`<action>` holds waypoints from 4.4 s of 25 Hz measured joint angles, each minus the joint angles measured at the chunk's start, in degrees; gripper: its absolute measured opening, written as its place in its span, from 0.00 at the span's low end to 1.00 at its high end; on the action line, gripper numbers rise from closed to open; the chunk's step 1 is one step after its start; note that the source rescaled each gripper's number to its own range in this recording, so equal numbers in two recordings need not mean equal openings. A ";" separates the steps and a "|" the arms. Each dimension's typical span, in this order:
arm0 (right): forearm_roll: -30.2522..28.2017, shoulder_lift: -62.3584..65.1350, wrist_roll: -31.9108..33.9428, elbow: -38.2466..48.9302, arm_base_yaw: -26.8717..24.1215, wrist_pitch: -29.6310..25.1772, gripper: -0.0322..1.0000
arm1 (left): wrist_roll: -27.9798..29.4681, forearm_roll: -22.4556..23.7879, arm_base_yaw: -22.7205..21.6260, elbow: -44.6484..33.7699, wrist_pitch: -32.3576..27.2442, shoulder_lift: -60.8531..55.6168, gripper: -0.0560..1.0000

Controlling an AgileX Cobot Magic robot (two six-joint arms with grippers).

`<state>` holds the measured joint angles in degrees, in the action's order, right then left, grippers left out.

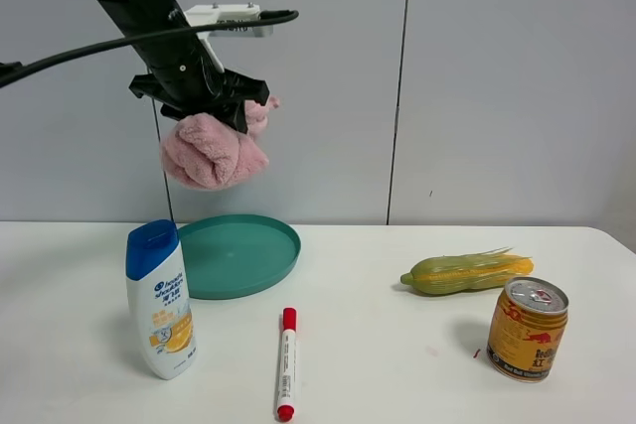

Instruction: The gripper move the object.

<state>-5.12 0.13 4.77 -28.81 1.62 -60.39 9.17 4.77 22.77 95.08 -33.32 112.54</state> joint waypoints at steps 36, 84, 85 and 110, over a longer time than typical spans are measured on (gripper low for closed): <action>0.00 0.00 0.00 0.00 0.00 0.00 1.00 | -4.21 -2.11 -4.45 8.11 0.58 18.59 0.05; 0.00 0.00 0.00 0.00 0.00 0.00 1.00 | -5.65 -6.15 -3.62 8.11 2.03 11.26 0.99; 0.00 0.00 0.00 0.00 0.00 0.00 1.00 | -5.65 -6.15 -3.61 8.11 1.77 9.73 0.99; 0.00 0.00 0.00 0.00 0.00 0.00 1.00 | -5.83 1.79 -20.00 8.11 -8.68 -7.34 0.99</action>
<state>-5.12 0.13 4.77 -28.81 1.62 -60.39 3.34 6.56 2.77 103.19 -42.01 105.20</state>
